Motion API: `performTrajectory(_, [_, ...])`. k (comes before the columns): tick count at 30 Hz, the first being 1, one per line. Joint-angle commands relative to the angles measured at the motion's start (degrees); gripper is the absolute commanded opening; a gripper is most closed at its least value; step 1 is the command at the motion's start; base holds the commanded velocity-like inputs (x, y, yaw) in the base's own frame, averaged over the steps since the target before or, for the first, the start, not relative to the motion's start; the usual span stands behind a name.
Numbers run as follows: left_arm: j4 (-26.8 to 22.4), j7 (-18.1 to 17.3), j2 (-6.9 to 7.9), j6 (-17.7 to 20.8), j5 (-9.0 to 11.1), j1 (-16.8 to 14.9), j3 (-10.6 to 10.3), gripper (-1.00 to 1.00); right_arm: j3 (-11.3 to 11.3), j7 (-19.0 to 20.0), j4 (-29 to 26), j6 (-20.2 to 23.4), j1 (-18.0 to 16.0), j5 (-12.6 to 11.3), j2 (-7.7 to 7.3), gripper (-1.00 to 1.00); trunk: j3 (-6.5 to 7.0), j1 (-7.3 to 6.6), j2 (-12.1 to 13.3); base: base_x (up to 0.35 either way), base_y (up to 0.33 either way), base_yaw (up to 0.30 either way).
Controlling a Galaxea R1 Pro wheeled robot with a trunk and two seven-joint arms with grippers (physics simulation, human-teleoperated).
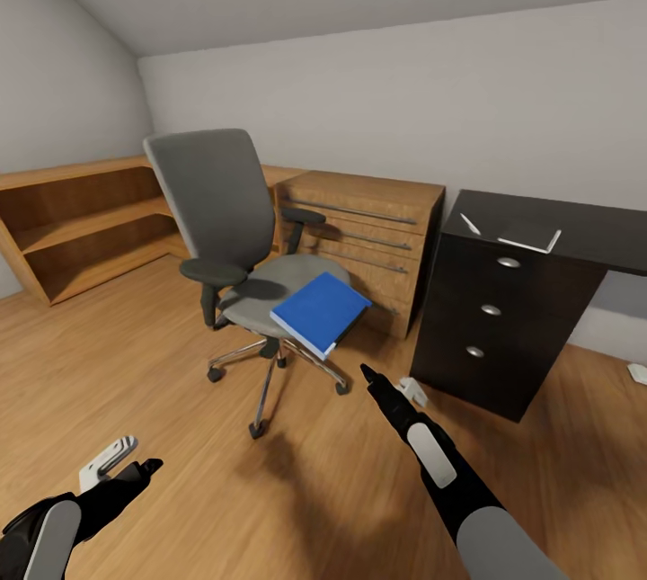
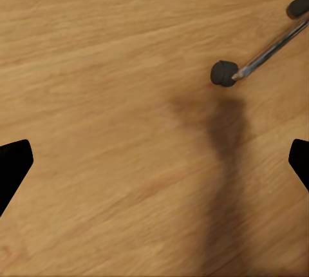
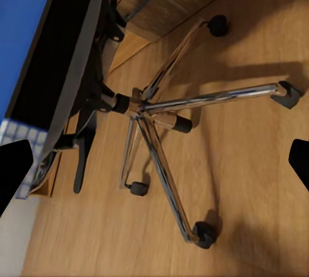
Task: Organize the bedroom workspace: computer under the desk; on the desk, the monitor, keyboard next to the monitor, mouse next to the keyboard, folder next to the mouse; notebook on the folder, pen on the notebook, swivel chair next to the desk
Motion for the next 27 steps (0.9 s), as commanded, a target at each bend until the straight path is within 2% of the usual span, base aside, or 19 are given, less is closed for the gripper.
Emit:
performTrajectory(1, [-0.05, 0.49, -0.01, 0.19, 0.60, -0.03, 0.02, 1.00, 0.00, 0.11, -0.01, 0.18, -0.02, -0.51, -0.01, 1.00, -0.05, 0.00, -0.02, 0.110, 0.000, 0.000])
performTrajectory(11, [-0.05, 0.49, 0.02, 0.22, 0.59, -0.03, 0.02, 1.00, 0.02, 0.21, 0.02, 0.18, -0.02, -0.72, 0.00, 1.00, -0.05, 0.00, -0.02, 0.207, 0.000, 0.000])
performTrajectory(19, [-0.05, 0.56, 0.04, 0.32, 0.65, -0.03, 0.02, 1.00, 0.12, 1.22, 0.03, 0.18, -0.02, -0.75, 0.04, 1.00, -0.05, 0.00, -0.02, 0.044, 0.000, 0.000])
performTrajectory(27, [-0.05, 0.58, 0.04, 0.30, 0.65, -0.03, 0.02, 1.00, 0.34, 4.57, 0.09, 0.25, -0.02, -0.70, 0.24, 1.00, -0.05, 0.00, -0.02, 0.004, 0.000, 0.000])
